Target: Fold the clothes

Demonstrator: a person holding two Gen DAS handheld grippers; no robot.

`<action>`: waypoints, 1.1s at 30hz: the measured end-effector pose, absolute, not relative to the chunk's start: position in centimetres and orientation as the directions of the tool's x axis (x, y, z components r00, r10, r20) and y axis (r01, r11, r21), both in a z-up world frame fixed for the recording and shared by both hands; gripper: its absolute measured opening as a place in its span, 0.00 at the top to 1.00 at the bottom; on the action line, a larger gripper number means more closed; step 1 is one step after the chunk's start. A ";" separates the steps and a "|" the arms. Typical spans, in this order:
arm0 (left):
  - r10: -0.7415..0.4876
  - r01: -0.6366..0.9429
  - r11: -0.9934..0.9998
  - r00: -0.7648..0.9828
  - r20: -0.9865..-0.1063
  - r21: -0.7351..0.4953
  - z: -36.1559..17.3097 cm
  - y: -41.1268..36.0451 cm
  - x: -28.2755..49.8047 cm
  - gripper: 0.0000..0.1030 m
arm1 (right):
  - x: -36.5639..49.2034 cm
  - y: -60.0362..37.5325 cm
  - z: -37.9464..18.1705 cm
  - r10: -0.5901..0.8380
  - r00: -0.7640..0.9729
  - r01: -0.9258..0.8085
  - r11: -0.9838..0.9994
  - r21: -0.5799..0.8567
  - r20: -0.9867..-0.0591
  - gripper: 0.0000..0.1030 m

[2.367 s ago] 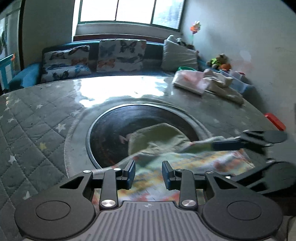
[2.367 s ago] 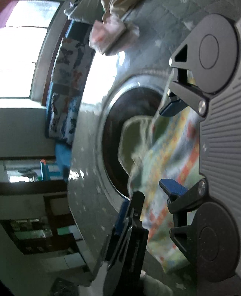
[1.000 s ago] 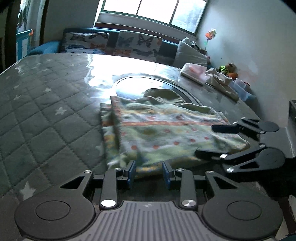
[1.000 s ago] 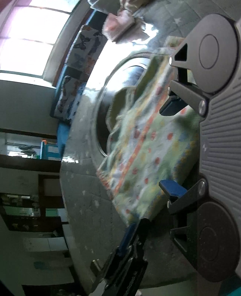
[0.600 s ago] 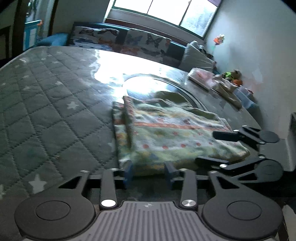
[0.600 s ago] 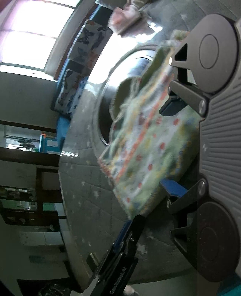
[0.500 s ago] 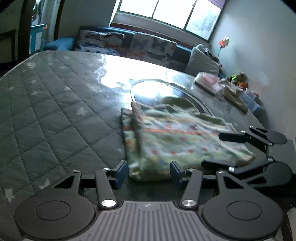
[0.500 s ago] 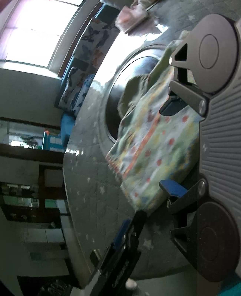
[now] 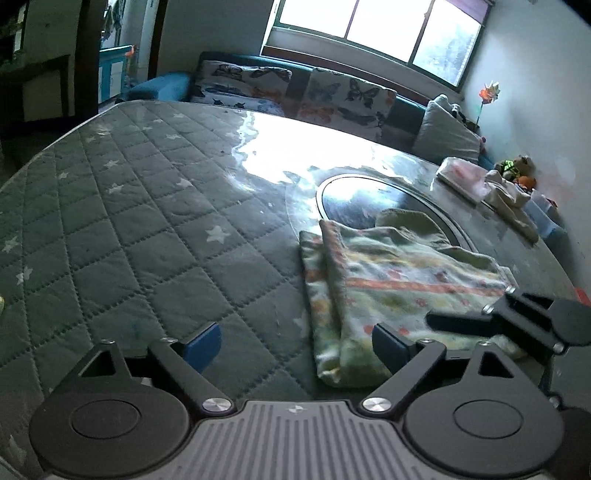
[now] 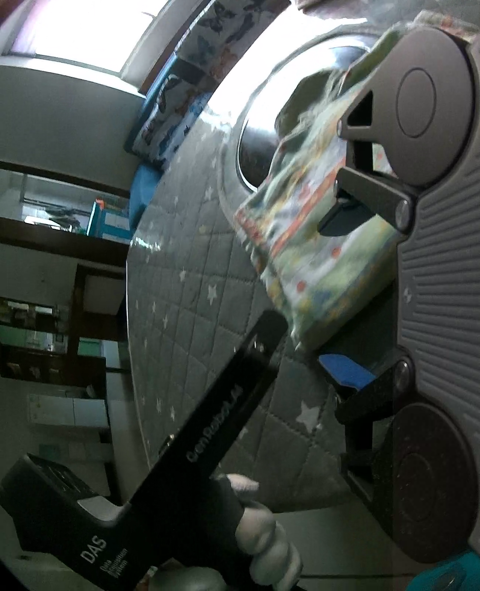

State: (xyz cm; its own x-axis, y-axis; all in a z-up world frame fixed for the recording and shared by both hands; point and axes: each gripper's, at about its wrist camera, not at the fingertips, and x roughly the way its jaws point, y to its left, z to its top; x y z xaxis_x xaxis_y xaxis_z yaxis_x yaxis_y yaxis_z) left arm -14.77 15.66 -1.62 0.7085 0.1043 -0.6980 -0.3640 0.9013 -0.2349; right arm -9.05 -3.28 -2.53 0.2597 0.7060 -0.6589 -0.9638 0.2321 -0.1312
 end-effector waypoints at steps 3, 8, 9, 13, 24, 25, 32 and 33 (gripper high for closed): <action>0.100 -0.374 0.893 0.706 -0.701 -0.249 -1.6 16.0 -14.6 0.08 | -9.2 -2.7 -2.8 0.701 0.250 -0.966 0.224 -0.126 -0.668 0.38; 0.093 -0.388 0.883 0.698 -0.710 -0.265 -1.7 16.4 -14.3 0.03 | -9.1 -2.1 -3.3 0.682 0.241 -0.967 0.226 -0.114 -0.691 0.49; 0.089 -0.391 0.878 0.699 -0.709 -0.276 -1.7 16.6 -14.3 0.03 | -9.0 -2.0 -3.4 0.679 0.241 -0.967 0.230 -0.111 -0.694 0.51; 0.094 -0.405 0.868 0.703 -0.705 -0.288 -1.4 17.1 -14.1 0.01 | -8.8 -2.0 -3.6 0.675 0.246 -0.964 0.244 -0.105 -0.695 0.56; 0.032 -0.430 0.816 0.701 -0.713 -0.387 -1.4 18.3 -13.1 0.00 | -9.4 -0.9 -3.9 0.685 0.256 -0.965 0.227 -0.134 -0.683 0.54; 0.025 -0.430 0.812 0.700 -0.713 -0.394 -1.4 18.3 -12.9 0.00 | -9.4 -0.8 -4.1 0.685 0.256 -0.965 0.224 -0.138 -0.682 0.55; -0.024 -0.450 0.761 0.700 -0.714 -0.467 -1.7 18.8 -12.4 0.00 | -7.3 -1.6 -3.2 0.724 0.211 -0.961 0.277 -0.003 -0.657 0.85; -0.030 -0.458 0.748 0.699 -0.714 -0.480 -1.7 19.0 -12.3 0.00 | -6.9 -1.8 -2.9 0.733 0.199 -0.958 0.286 0.028 -0.651 0.85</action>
State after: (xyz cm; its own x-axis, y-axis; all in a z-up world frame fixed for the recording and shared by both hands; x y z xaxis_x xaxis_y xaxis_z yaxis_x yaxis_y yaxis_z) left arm -12.28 18.96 -1.74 0.6995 -0.0301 -0.7140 -0.4580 0.7481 -0.4803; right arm -6.94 -1.83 -2.90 0.1995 0.7325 -0.6509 -0.9580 0.2855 0.0277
